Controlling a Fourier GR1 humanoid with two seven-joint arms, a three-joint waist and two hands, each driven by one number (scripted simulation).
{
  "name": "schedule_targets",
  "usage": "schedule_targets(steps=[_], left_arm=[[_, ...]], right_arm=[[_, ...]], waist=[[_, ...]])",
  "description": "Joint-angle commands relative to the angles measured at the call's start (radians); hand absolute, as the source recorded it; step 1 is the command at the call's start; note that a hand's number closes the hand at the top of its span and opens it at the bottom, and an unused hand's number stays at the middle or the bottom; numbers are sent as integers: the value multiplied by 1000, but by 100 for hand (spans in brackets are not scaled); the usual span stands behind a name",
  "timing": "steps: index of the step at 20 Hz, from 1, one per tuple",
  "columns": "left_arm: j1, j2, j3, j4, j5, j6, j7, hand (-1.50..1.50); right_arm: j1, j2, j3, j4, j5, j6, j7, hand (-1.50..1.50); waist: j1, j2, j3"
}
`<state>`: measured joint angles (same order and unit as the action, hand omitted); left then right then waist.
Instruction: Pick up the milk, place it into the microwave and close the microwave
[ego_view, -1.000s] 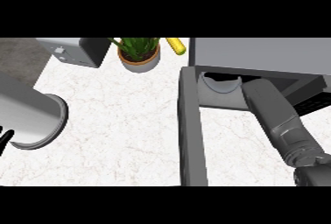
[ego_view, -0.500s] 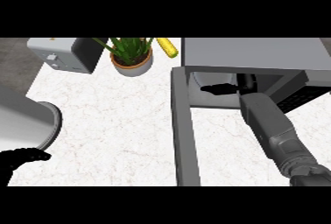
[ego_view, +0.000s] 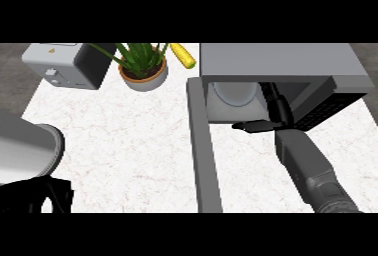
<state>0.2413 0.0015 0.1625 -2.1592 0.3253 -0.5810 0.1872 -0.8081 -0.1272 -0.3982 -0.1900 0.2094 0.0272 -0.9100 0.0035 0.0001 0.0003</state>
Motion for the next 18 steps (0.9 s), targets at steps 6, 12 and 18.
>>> schedule_targets(steps=[6,12,18], left_arm=[[-44,-1,-182,16,-118,73,10,150],[-159,-2,-285,95,-230,166,2,150],[-266,-2,-439,312,-405,221,-152,150]], right_arm=[[260,28,79,-202,-8,78,-30,-150],[468,25,103,-412,-45,129,2,-150],[665,21,152,-659,-64,197,50,-150]], waist=[[-28,-10,-2],[-47,-13,-3],[-52,-10,-4]])
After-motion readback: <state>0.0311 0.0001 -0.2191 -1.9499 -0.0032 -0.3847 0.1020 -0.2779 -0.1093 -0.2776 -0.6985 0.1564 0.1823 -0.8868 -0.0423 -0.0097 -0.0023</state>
